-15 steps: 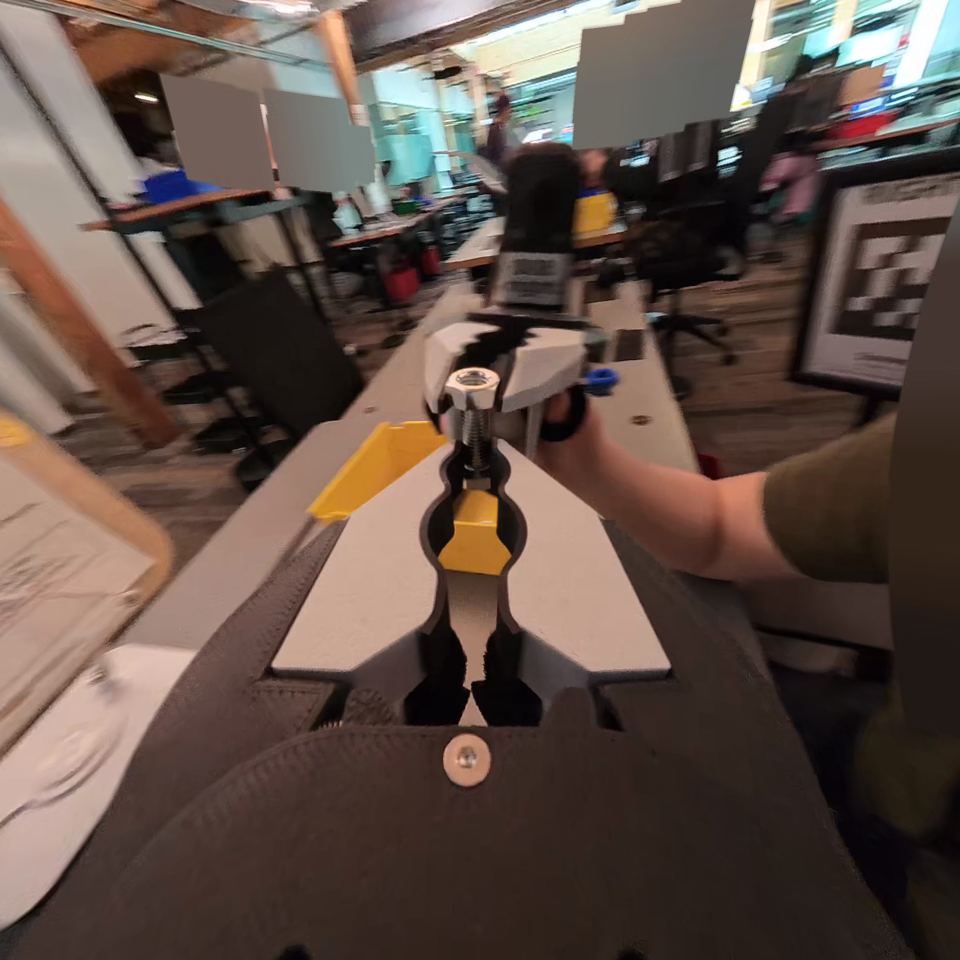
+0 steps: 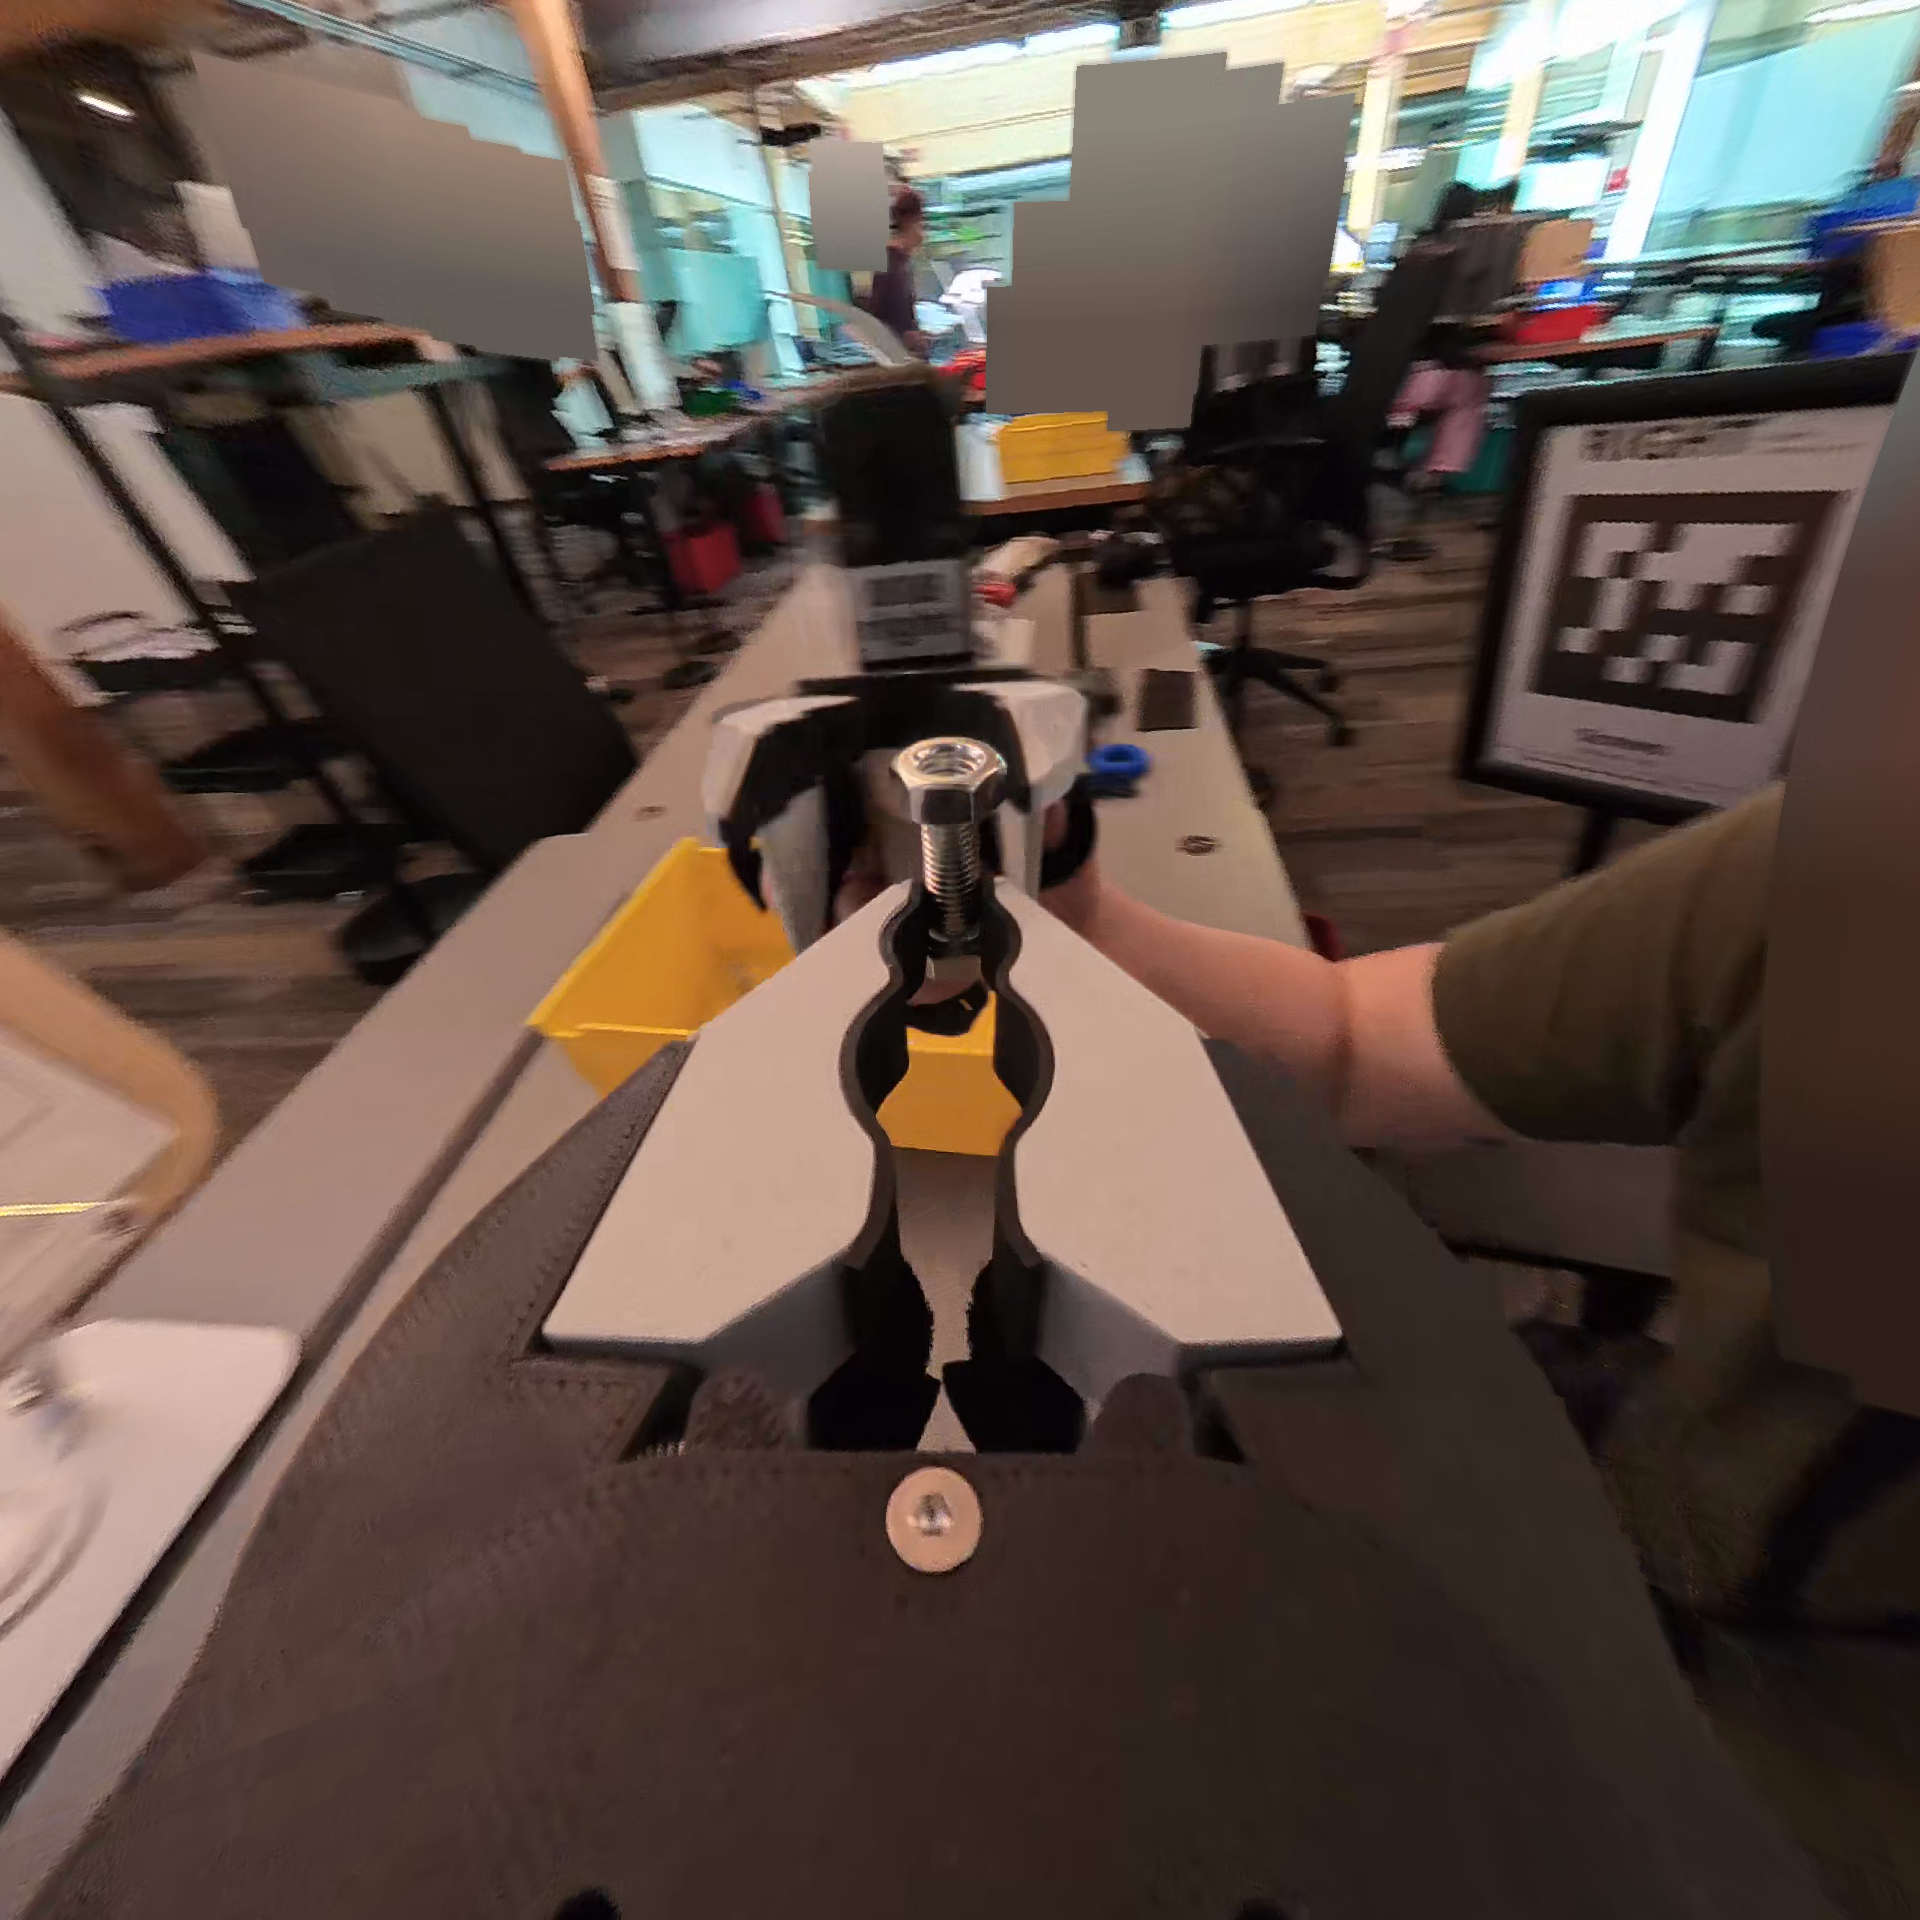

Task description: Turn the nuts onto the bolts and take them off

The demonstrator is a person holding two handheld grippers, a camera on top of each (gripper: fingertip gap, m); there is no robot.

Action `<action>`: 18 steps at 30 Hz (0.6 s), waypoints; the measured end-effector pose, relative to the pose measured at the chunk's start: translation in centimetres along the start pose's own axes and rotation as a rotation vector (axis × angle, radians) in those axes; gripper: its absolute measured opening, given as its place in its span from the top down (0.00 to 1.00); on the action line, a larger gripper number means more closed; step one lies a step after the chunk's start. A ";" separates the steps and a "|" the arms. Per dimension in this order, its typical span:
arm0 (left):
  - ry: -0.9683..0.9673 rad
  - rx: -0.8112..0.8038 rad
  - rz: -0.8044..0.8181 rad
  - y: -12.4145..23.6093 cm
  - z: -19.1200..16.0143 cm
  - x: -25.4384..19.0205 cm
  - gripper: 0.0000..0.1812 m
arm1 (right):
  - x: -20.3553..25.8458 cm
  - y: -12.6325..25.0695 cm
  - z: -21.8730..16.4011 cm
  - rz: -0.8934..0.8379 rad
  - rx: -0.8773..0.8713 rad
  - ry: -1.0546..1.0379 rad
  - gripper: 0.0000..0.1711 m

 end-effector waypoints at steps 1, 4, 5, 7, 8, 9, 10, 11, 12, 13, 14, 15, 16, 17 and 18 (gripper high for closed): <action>-0.014 -0.006 0.066 0.3 0.1 0.6 0.96 | -0.6 0.1 0.3 -0.114 -0.032 0.119 0.73; -0.065 -0.001 0.288 1.3 0.2 2.7 0.96 | -1.6 0.5 1.4 -0.442 -0.129 0.415 0.75; -0.083 0.014 0.352 1.5 0.0 3.3 0.96 | -1.2 0.3 1.4 -0.488 -0.140 0.471 0.75; -0.112 0.035 0.430 1.6 -0.2 3.9 0.96 | -0.7 -0.4 1.1 -0.553 -0.123 0.522 0.75; -0.119 0.039 0.449 1.6 -0.2 4.0 0.96 | -0.5 -0.7 0.8 -0.566 -0.110 0.527 0.76; -0.123 0.039 0.454 1.5 -0.2 4.0 0.96 | -0.5 -0.9 0.6 -0.593 -0.102 0.519 0.77; -0.121 0.040 0.450 1.3 -0.2 3.9 0.96 | -0.5 -1.0 0.5 -0.607 -0.098 0.508 0.78; -0.117 0.040 0.445 1.2 -0.2 3.8 0.96 | -0.5 -1.1 0.4 -0.604 -0.095 0.492 0.80; -0.116 0.039 0.439 1.1 -0.2 3.7 0.96 | -0.6 -1.1 0.4 -0.607 -0.088 0.474 0.82; -0.116 0.038 0.432 1.1 -0.2 3.6 0.96 | -0.8 -1.1 0.3 -0.609 -0.081 0.460 0.84; -0.115 0.036 0.426 1.0 -0.1 3.5 0.96 | -0.9 -1.0 0.3 -0.604 -0.074 0.451 0.86; -0.115 0.034 0.423 1.0 -0.1 3.4 0.96 | -1.0 -1.0 0.3 -0.601 -0.066 0.443 0.87; -0.114 0.033 0.417 1.0 -0.1 3.3 0.96 | -0.9 -1.0 0.2 -0.574 -0.059 0.438 0.90; -0.116 0.031 0.406 0.9 0.0 3.1 0.96 | -0.7 -0.9 0.3 -0.551 -0.062 0.432 0.90; -0.117 0.026 0.391 0.9 0.1 2.9 0.96 | -0.6 -0.9 0.4 -0.530 -0.064 0.428 0.90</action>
Point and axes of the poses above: each gripper's, where its closed fingertips meet, y back along the fingers, z out of its top, x = y × z across the jaws, the point moved 3 cm from there along y, back along the fingers, and after that the axes turned 14 degrees about -z, right-handed, at the moved point
